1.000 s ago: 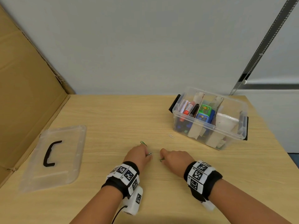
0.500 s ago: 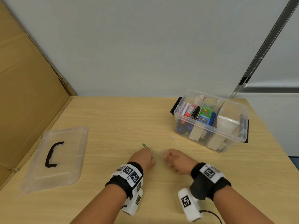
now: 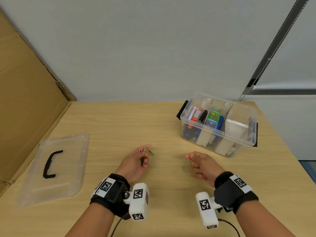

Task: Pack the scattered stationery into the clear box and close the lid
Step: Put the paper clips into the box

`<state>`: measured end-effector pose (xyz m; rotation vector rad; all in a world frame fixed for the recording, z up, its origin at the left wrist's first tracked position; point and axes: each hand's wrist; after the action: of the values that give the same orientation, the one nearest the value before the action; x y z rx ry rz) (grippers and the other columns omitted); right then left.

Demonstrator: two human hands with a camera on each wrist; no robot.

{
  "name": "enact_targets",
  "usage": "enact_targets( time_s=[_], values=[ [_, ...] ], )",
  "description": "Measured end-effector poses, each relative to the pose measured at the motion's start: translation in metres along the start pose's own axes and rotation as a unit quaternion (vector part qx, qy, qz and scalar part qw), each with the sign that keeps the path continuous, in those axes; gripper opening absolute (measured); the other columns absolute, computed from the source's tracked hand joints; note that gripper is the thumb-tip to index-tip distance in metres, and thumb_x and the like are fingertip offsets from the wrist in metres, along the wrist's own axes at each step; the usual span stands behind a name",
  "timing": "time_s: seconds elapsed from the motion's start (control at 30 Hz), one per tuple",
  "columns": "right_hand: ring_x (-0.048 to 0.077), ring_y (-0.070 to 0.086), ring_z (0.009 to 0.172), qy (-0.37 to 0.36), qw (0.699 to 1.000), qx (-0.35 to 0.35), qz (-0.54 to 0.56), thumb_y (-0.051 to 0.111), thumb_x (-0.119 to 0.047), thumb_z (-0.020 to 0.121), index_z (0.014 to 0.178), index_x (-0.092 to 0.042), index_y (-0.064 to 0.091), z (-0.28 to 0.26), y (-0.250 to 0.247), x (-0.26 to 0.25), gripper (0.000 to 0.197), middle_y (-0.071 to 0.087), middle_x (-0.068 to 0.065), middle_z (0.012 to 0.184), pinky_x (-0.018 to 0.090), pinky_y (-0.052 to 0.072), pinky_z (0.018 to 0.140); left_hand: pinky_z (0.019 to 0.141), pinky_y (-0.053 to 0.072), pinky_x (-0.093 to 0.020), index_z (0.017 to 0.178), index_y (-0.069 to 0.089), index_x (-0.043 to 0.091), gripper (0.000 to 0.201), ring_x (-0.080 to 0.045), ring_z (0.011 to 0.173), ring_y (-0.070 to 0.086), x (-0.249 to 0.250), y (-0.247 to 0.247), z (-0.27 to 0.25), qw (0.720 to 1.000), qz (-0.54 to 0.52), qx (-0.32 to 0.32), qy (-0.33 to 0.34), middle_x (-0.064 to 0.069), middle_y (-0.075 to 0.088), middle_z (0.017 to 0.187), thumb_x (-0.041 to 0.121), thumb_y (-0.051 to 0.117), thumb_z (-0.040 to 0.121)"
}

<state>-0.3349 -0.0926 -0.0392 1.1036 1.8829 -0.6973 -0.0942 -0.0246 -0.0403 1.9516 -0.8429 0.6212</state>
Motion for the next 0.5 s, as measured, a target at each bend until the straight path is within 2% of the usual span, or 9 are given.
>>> enact_targets(
  time_s=[0.07, 0.13, 0.23, 0.27, 0.3, 0.37, 0.4, 0.43, 0.5],
  values=[
    [0.004, 0.038, 0.056, -0.026, 0.983, 0.043, -0.174, 0.038, -0.020, 0.101, 0.087, -0.016, 0.065, 0.002, -0.002, -0.001, 0.030, 0.044, -0.011, 0.064, 0.017, 0.032, 0.053, 0.044, 0.044, -0.020, 0.101, 0.057, 0.007, 0.023, -0.012, 0.052, 0.049, 0.005, -0.003, 0.003, 0.997, -0.070, -0.005, -0.014, -0.002, 0.051, 0.065, 0.007, 0.035, 0.093],
    [0.005, 0.054, 0.077, -0.055, 0.951, 0.055, -0.299, 0.040, -0.018, 0.099, 0.078, -0.022, 0.066, 0.003, -0.002, -0.001, 0.033, 0.059, -0.012, 0.079, 0.020, 0.038, 0.072, 0.041, 0.039, -0.019, 0.084, 0.053, 0.010, 0.020, -0.012, 0.047, 0.046, 0.007, -0.003, 0.006, 0.996, -0.084, 0.004, -0.015, -0.001, 0.048, 0.061, 0.014, 0.034, 0.089],
    [0.014, 0.057, 0.088, -0.057, 0.886, 0.064, -0.456, 0.038, -0.028, 0.099, 0.091, -0.024, 0.061, 0.000, 0.004, -0.002, 0.025, 0.062, -0.006, 0.094, 0.027, 0.042, 0.078, 0.039, 0.026, -0.022, 0.069, 0.040, 0.018, 0.023, -0.011, 0.044, 0.031, 0.010, -0.001, 0.019, 0.994, 0.094, 0.061, 0.003, 0.003, 0.036, 0.057, 0.023, 0.035, 0.091],
    [0.016, 0.057, 0.085, -0.050, 0.866, 0.059, -0.495, 0.036, -0.032, 0.099, 0.100, -0.022, 0.056, -0.001, 0.007, -0.002, 0.022, 0.062, -0.003, 0.094, 0.030, 0.045, 0.077, 0.042, 0.026, -0.024, 0.071, 0.039, 0.018, 0.026, -0.011, 0.047, 0.030, 0.011, 0.000, 0.023, 0.964, 0.253, 0.076, 0.030, 0.004, 0.035, 0.058, 0.027, 0.036, 0.095],
    [0.018, 0.057, 0.082, -0.040, 0.852, 0.049, -0.520, 0.034, -0.035, 0.099, 0.108, -0.019, 0.049, -0.003, 0.012, -0.002, 0.023, 0.061, -0.001, 0.093, 0.032, 0.047, 0.075, 0.048, 0.029, -0.026, 0.075, 0.041, 0.016, 0.027, -0.013, 0.052, 0.033, 0.012, -0.002, 0.027, 0.892, 0.441, 0.075, 0.065, 0.004, 0.038, 0.061, 0.030, 0.036, 0.098],
    [0.019, 0.055, 0.075, -0.023, 0.833, 0.027, -0.553, 0.031, -0.034, 0.100, 0.121, -0.013, 0.037, -0.003, 0.022, 0.002, 0.031, 0.058, 0.000, 0.084, 0.033, 0.046, 0.070, 0.058, 0.034, -0.030, 0.091, 0.045, 0.012, 0.026, -0.017, 0.063, 0.043, 0.015, -0.003, 0.035, 0.695, 0.708, 0.050, 0.116, 0.001, 0.048, 0.072, 0.032, 0.032, 0.101],
    [0.019, 0.054, 0.071, -0.021, 0.820, 0.020, -0.571, 0.031, -0.032, 0.100, 0.127, -0.010, 0.033, -0.001, 0.025, 0.005, 0.035, 0.054, -0.001, 0.079, 0.032, 0.044, 0.066, 0.064, 0.037, -0.031, 0.099, 0.045, 0.010, 0.025, -0.019, 0.070, 0.046, 0.017, -0.002, 0.037, 0.630, 0.767, 0.037, 0.119, -0.002, 0.053, 0.082, 0.030, 0.030, 0.101],
    [0.018, 0.052, 0.069, -0.019, 0.809, 0.018, -0.587, 0.031, -0.027, 0.100, 0.132, -0.007, 0.029, 0.002, 0.029, 0.009, 0.037, 0.052, -0.002, 0.076, 0.031, 0.043, 0.065, 0.069, 0.040, -0.032, 0.106, 0.045, 0.009, 0.025, -0.021, 0.076, 0.049, 0.018, -0.001, 0.040, 0.593, 0.797, 0.024, 0.112, -0.005, 0.056, 0.094, 0.028, 0.030, 0.101],
    [0.019, 0.052, 0.071, -0.016, 0.799, 0.023, -0.600, 0.032, -0.020, 0.100, 0.134, -0.004, 0.030, 0.006, 0.032, 0.012, 0.038, 0.053, -0.001, 0.081, 0.030, 0.042, 0.065, 0.077, 0.044, -0.035, 0.118, 0.042, 0.009, 0.024, -0.024, 0.086, 0.053, 0.020, 0.001, 0.044, 0.557, 0.825, 0.002, 0.091, -0.008, 0.056, 0.112, 0.022, 0.033, 0.100]
  ],
)
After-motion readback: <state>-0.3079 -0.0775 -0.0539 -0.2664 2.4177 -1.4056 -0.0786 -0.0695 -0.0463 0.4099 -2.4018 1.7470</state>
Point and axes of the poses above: each hand's wrist, its own z-axis towards the middle knuckle, its own y-axis out of the palm, x = y × z
